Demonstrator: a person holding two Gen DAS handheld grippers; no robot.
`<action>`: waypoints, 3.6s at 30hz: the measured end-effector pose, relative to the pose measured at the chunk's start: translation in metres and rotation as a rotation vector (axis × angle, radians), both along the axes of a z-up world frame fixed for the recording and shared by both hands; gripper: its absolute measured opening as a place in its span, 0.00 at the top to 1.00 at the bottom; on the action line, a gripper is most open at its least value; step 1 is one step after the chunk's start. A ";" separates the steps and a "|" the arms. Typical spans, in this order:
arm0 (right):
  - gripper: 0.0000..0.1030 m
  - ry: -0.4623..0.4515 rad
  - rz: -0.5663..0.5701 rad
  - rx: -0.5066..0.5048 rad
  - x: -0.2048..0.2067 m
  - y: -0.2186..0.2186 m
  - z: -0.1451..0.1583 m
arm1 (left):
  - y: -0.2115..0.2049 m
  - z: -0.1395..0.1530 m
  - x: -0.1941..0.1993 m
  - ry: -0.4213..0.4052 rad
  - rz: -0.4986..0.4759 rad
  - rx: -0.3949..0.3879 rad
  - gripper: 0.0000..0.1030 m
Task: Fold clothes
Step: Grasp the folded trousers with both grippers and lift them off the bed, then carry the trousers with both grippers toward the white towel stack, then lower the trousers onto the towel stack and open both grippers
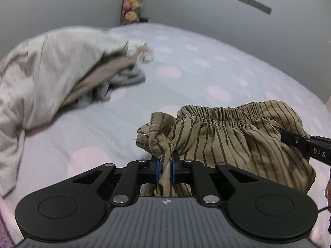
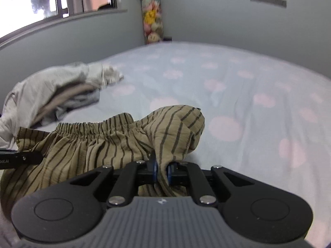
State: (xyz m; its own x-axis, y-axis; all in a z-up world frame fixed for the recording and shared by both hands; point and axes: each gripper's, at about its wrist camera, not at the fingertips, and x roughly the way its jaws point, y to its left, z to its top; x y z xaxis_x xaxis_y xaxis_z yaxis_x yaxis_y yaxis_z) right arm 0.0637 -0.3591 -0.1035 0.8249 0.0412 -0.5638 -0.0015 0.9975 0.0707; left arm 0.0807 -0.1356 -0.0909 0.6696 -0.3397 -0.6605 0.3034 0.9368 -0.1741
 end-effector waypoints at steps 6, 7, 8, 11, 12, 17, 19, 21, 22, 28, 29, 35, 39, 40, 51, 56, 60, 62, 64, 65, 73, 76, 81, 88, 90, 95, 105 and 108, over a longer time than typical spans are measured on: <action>0.91 -0.104 -0.091 -0.041 -0.060 -0.006 0.049 | -0.028 0.050 -0.018 -0.102 -0.093 -0.005 0.92; 0.91 -0.118 -0.115 -0.045 -0.072 -0.009 0.057 | -0.036 0.059 -0.022 -0.119 -0.122 -0.004 0.92; 0.91 -0.132 -0.142 -0.049 -0.085 -0.013 0.065 | -0.045 0.068 -0.026 -0.134 -0.152 -0.005 0.92; 0.91 -0.160 -0.229 -0.061 -0.126 -0.028 0.089 | -0.077 0.092 -0.037 -0.173 -0.257 -0.017 0.92; 0.91 -0.164 -0.259 -0.065 -0.139 -0.033 0.096 | -0.089 0.099 -0.042 -0.185 -0.297 -0.022 0.92; 0.91 -0.174 -0.451 -0.088 -0.217 -0.064 0.126 | -0.158 0.130 -0.076 -0.243 -0.517 -0.052 0.92; 0.90 -0.173 -0.531 -0.100 -0.250 -0.078 0.134 | -0.187 0.137 -0.091 -0.255 -0.608 -0.069 0.92; 0.90 -0.172 -0.619 -0.105 -0.285 -0.093 0.141 | -0.218 0.146 -0.108 -0.259 -0.707 -0.097 0.92; 0.90 -0.170 -0.674 -0.098 -0.304 -0.101 0.145 | -0.233 0.149 -0.117 -0.262 -0.752 -0.108 0.92; 0.90 -0.172 -0.942 -0.089 -0.399 -0.127 0.160 | -0.326 0.170 -0.174 -0.289 -1.018 -0.148 0.92; 0.90 -0.175 -0.985 -0.096 -0.413 -0.129 0.162 | -0.342 0.173 -0.184 -0.296 -1.062 -0.149 0.92; 0.90 -0.182 -1.220 -0.097 -0.478 -0.137 0.164 | -0.427 0.184 -0.252 -0.367 -1.328 -0.121 0.92; 0.90 -0.170 -1.349 -0.085 -0.508 -0.140 0.159 | -0.470 0.180 -0.305 -0.419 -1.476 -0.087 0.92; 0.90 -0.167 -1.377 -0.073 -0.515 -0.142 0.157 | -0.481 0.177 -0.316 -0.419 -1.506 -0.078 0.92; 0.90 -0.059 -1.552 0.042 -0.542 -0.203 0.115 | -0.576 0.102 -0.355 -0.313 -1.682 0.080 0.92; 0.90 0.000 -1.585 0.087 -0.548 -0.234 0.089 | -0.600 0.078 -0.348 -0.242 -1.724 0.122 0.91; 0.87 0.052 -1.591 0.144 -0.545 -0.230 0.068 | -0.610 0.063 -0.344 -0.191 -1.747 0.137 0.89; 0.86 0.075 -1.583 0.140 -0.542 -0.236 0.061 | -0.616 0.055 -0.342 -0.169 -1.756 0.144 0.88; 0.84 0.084 -1.578 0.144 -0.541 -0.240 0.056 | -0.619 0.048 -0.342 -0.159 -1.766 0.146 0.87; 0.83 0.087 -1.577 0.147 -0.541 -0.240 0.054 | -0.621 0.046 -0.341 -0.155 -1.771 0.146 0.87; 0.81 0.087 -1.591 0.179 -0.544 -0.243 0.055 | -0.620 0.057 -0.333 -0.136 -1.728 0.135 0.72; 0.72 0.077 -1.603 0.174 -0.550 -0.239 0.061 | -0.614 0.070 -0.327 -0.156 -1.681 0.127 0.67; 0.59 0.049 -1.639 0.156 -0.562 -0.225 0.074 | -0.600 0.095 -0.315 -0.205 -1.581 0.106 0.61; 0.52 0.037 -1.710 0.107 -0.584 -0.201 0.094 | -0.565 0.133 -0.303 -0.273 -1.495 0.080 0.57; 0.52 0.025 -1.711 0.083 -0.588 -0.194 0.103 | -0.551 0.141 -0.302 -0.275 -1.484 0.078 0.56; 0.48 -0.050 -1.691 0.072 -0.591 -0.177 0.128 | -0.512 0.160 -0.308 -0.296 -1.464 0.067 0.52; 0.43 -0.190 -1.517 0.079 -0.568 -0.134 0.173 | -0.430 0.192 -0.350 -0.339 -1.484 0.015 0.34; 0.43 -0.196 -1.474 0.057 -0.560 -0.120 0.180 | -0.410 0.193 -0.358 -0.332 -1.460 0.022 0.30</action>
State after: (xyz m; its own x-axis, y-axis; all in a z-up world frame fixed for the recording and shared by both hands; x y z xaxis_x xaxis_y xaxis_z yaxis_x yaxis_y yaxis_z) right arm -0.4963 -0.4795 0.0767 0.2032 -0.8600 -0.4681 0.9682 0.1051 0.2271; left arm -0.2772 -0.5460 0.1019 -0.1253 -0.8160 -0.5644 0.9712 -0.2171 0.0982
